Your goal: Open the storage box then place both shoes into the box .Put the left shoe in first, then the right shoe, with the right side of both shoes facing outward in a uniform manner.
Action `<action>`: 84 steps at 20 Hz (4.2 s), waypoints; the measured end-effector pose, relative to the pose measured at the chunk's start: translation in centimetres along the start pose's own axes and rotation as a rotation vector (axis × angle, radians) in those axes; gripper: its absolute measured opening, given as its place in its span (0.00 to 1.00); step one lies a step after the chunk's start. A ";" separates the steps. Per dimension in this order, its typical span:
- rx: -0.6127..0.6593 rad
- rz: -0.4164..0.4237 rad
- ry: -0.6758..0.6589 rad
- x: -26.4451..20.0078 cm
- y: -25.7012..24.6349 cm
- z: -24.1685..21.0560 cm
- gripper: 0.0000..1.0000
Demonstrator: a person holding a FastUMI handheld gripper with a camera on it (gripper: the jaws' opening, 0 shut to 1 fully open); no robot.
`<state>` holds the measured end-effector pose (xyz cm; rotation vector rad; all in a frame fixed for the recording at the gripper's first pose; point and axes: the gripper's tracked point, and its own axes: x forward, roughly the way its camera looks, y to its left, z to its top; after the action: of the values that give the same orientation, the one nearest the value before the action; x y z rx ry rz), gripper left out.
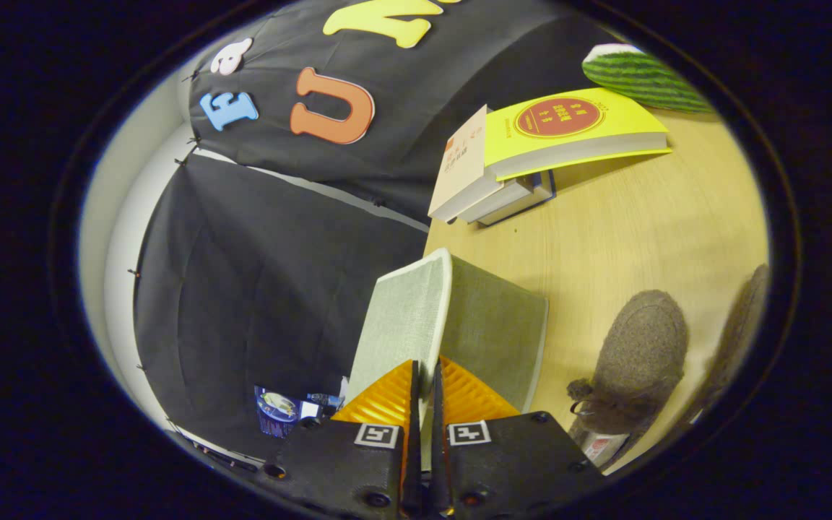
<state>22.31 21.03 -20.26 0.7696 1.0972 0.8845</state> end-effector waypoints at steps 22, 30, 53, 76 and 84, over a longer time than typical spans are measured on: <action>-0.097 -0.186 -0.067 -0.4 15.3 1.6 0.06; -0.189 -0.378 -0.036 4.3 20.9 0.0 0.06; -0.639 -1.064 0.000 -3.8 9.8 -4.0 0.72; -0.060 -1.071 0.206 -7.0 -16.1 -7.7 0.92; 0.016 -1.036 0.183 -7.1 -15.8 -7.3 0.06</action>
<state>17.21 8.24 -33.12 0.0559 1.4397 0.0556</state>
